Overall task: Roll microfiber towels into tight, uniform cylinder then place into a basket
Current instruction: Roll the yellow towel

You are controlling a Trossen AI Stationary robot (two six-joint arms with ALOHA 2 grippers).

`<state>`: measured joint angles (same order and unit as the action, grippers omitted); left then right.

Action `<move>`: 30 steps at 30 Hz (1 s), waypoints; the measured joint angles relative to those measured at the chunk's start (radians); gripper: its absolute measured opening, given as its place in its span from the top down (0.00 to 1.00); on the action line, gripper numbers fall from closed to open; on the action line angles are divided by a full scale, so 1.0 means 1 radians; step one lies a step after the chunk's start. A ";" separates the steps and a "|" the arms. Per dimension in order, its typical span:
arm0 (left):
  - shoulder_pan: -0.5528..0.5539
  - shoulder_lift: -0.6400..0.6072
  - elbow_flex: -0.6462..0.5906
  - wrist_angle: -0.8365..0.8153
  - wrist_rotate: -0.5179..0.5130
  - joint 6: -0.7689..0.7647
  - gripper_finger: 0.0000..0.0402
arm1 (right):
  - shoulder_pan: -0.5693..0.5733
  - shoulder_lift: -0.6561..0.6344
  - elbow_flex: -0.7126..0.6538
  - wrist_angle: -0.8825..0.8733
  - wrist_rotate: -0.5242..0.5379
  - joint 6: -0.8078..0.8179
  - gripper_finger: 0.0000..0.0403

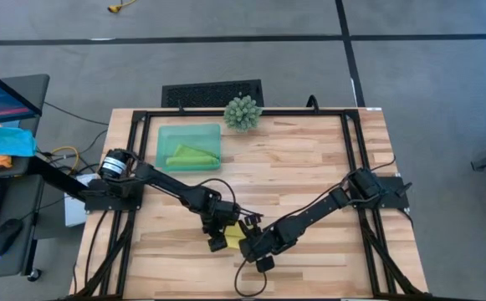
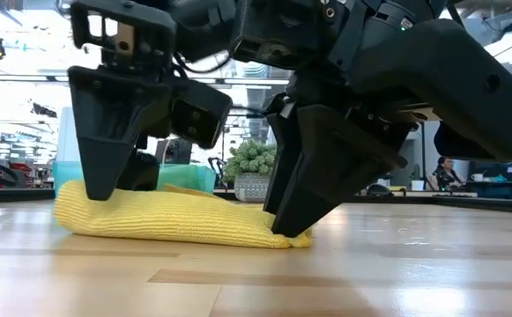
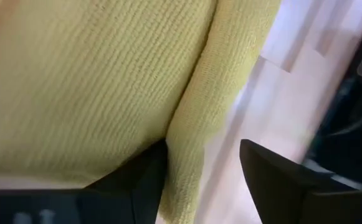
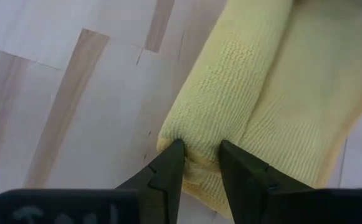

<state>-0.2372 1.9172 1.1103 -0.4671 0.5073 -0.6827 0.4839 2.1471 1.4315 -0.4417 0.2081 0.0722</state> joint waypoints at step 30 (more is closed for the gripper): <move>-0.323 -0.112 0.000 0.055 -0.651 0.388 0.55 | -0.012 0.000 -0.001 0.013 -0.005 0.007 0.69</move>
<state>-0.5600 1.8057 1.1107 -0.4122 -0.1437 -0.2950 0.4717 2.1468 1.4303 -0.4282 0.2032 0.0792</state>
